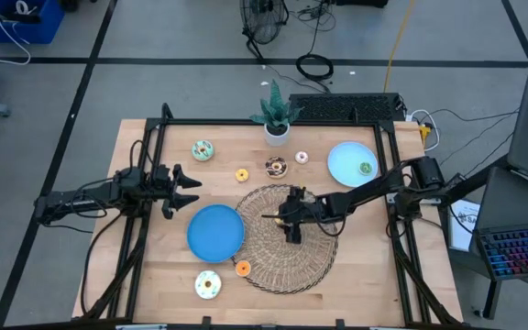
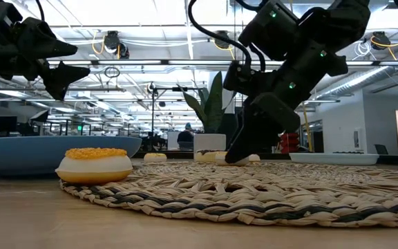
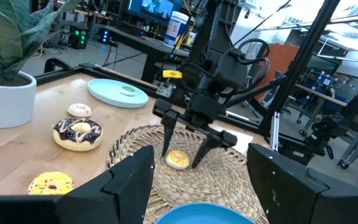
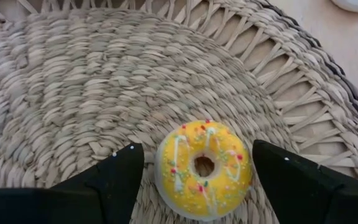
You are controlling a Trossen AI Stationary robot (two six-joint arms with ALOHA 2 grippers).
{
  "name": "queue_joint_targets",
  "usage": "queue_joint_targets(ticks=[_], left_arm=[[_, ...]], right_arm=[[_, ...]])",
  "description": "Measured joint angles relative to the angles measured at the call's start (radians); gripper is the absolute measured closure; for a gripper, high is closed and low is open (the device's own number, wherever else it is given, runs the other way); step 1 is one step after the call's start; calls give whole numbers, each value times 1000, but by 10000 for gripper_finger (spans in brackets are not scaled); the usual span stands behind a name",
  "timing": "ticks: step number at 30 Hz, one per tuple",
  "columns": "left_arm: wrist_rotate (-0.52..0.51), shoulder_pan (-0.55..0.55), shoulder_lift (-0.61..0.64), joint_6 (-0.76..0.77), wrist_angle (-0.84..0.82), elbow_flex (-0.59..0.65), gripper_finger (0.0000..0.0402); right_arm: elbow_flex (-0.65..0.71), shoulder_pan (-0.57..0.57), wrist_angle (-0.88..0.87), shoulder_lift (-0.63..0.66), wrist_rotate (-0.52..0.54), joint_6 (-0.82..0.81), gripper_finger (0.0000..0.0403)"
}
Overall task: Pick & Place donuts
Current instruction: Put the bottom small yellow donut on the light blue plate
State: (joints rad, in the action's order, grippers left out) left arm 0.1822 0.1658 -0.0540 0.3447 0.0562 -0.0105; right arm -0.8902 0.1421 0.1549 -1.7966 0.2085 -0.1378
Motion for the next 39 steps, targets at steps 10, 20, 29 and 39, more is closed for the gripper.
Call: queue_joint_targets(ticks=[10,20,29,39], left_arm=[[0,0,0,0,0,0,146],[0,0,0,0,0,0,146],[0,0,0,0,0,0,146],[0,0,0,0,0,0,146]], right_arm=[[0,-1,-41,5,0,-7,148],[0,-2,-43,5,0,-7,185],[0,-2,-40,5,0,0,206],[0,-2,-44,16,0,7,208]])
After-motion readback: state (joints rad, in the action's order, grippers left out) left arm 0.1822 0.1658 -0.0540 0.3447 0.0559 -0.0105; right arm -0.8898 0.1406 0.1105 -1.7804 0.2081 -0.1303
